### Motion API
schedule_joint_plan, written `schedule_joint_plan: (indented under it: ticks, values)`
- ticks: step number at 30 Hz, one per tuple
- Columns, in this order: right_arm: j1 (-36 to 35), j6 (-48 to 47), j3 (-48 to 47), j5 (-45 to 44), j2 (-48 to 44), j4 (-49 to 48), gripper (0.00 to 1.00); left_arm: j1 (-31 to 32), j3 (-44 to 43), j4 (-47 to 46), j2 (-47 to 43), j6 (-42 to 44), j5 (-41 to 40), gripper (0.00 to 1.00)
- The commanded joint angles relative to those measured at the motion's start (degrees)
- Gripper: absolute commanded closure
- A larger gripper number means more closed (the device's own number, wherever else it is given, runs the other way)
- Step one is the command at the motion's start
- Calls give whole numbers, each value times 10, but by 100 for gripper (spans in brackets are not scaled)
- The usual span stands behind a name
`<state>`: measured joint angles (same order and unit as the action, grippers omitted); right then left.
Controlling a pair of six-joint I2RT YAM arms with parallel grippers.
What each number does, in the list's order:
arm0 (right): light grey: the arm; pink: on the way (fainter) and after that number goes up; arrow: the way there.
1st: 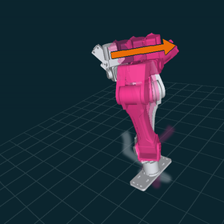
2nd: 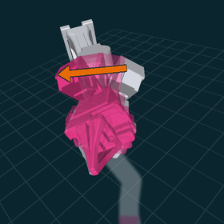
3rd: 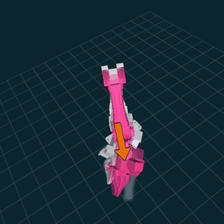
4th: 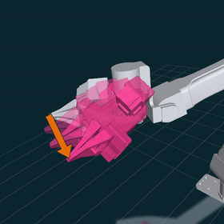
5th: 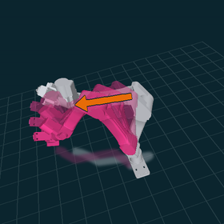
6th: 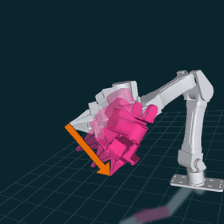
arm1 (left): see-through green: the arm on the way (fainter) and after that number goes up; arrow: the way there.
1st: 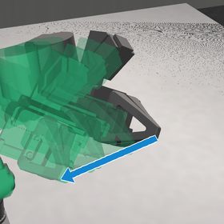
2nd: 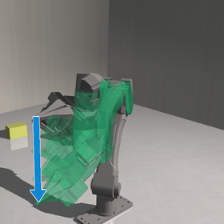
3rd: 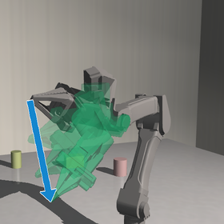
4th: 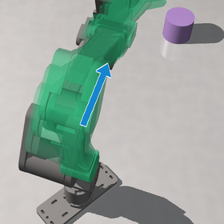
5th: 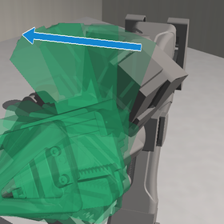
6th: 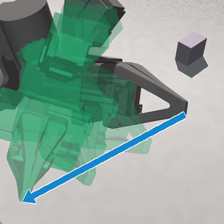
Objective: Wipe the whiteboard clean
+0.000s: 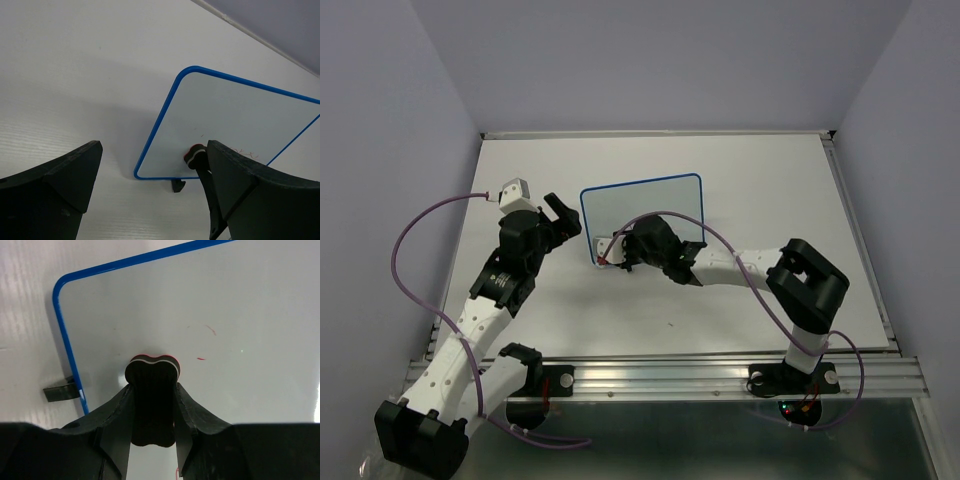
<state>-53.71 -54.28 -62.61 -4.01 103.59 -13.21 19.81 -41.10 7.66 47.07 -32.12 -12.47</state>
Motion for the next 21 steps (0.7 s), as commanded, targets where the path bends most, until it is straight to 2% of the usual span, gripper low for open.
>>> schedule_joint_plan:
  ticks: [1, 7, 13, 16, 21]
  values:
    - [-1, -11, -18, 16, 10, 73, 98, 2, -10, -11, -1, 0, -8, 1]
    - [-1, 33, -19, 9, -25, 37, 99, 2, -13, -16, 5, -1, -9, 1]
    - [12, 103, -44, -56, -46, -19, 99, 2, -12, -38, 14, -5, -7, 1]
    - [12, 197, -76, -117, -41, -30, 99, 2, -10, -59, 20, -11, -6, 1]
    - [12, 408, -74, -121, -60, -32, 99, 2, -26, -86, 36, -7, -9, 1]
